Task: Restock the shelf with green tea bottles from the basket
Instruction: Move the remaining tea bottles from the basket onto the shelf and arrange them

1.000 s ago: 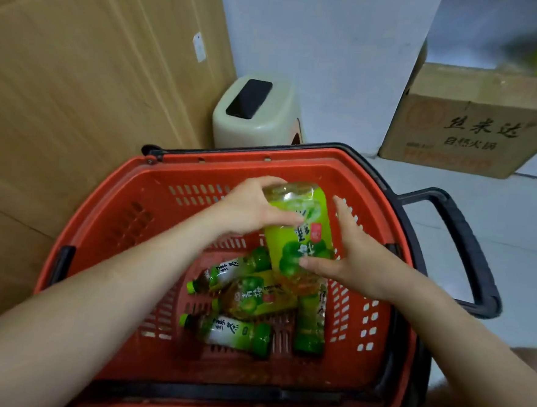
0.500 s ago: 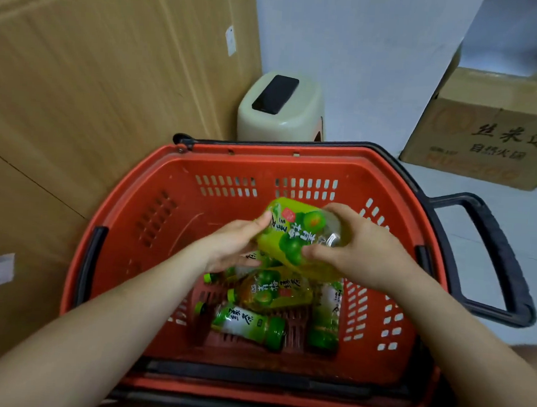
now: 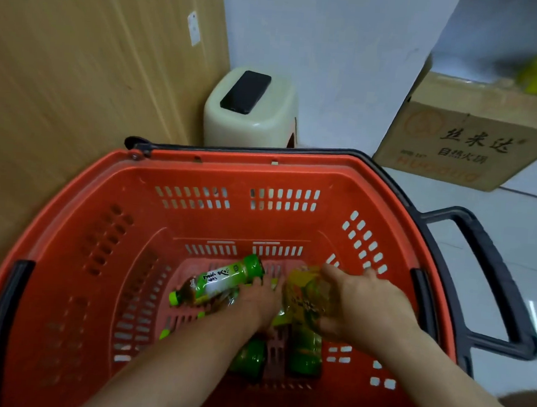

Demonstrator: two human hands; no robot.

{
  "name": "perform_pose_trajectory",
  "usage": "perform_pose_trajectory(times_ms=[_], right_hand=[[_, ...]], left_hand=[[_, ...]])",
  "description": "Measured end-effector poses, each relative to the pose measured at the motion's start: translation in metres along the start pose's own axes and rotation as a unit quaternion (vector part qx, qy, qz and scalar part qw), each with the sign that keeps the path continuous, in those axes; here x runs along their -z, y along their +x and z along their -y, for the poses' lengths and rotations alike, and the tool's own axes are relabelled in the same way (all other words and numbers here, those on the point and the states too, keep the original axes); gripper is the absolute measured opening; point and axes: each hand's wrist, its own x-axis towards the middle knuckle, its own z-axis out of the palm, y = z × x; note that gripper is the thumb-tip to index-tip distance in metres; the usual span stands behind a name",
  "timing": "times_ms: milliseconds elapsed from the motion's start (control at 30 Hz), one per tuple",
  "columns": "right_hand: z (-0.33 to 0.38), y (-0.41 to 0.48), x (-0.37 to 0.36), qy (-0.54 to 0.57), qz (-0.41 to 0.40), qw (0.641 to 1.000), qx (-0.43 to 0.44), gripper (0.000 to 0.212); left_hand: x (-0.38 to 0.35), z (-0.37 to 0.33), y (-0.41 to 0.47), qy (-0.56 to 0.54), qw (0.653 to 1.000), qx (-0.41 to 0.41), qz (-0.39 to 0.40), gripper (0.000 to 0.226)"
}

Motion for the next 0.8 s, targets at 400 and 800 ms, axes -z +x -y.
perform_pose_trajectory(times_ms=[400, 800], right_hand=[[0.002, 0.003, 0.012, 0.024, -0.007, 1.0, 0.005, 0.088], [0.055, -0.083, 0.091, -0.028, -0.137, 0.983, 0.119, 0.091]], left_hand=[[0.03, 0.061, -0.069, -0.22, 0.97, 0.041, -0.091, 0.116], [0.111, 0.109, -0.33, -0.331, 0.84, 0.076, -0.424, 0.124]])
